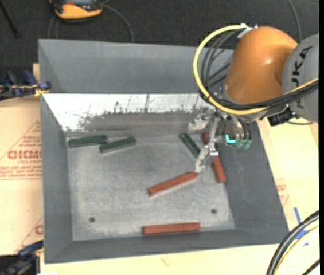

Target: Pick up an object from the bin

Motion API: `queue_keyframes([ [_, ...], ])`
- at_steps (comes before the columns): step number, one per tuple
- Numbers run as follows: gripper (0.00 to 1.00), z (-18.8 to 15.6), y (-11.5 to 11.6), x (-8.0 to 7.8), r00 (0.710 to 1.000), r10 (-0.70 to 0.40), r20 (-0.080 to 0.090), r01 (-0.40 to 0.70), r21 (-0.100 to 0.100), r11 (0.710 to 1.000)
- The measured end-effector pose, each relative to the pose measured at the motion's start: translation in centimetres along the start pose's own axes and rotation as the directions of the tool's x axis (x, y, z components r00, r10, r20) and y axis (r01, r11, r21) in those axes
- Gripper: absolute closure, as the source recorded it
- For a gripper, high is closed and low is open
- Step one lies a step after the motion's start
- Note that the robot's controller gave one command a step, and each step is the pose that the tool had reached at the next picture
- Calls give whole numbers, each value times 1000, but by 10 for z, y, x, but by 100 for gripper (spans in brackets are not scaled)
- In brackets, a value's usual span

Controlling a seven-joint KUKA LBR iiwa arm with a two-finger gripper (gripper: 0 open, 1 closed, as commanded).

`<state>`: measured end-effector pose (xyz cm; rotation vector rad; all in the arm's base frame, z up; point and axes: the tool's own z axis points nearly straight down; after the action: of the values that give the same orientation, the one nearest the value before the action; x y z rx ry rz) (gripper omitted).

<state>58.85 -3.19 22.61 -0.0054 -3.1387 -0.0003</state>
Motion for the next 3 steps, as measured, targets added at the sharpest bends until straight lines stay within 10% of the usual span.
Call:
queue_keyframes([
  [2, 0, 24, -3, 0, 999, -27, 19, 27, 3, 1000],
  [3, 0, 85, 0, -5, 978, -209, 11, 209, 4, 978],
])
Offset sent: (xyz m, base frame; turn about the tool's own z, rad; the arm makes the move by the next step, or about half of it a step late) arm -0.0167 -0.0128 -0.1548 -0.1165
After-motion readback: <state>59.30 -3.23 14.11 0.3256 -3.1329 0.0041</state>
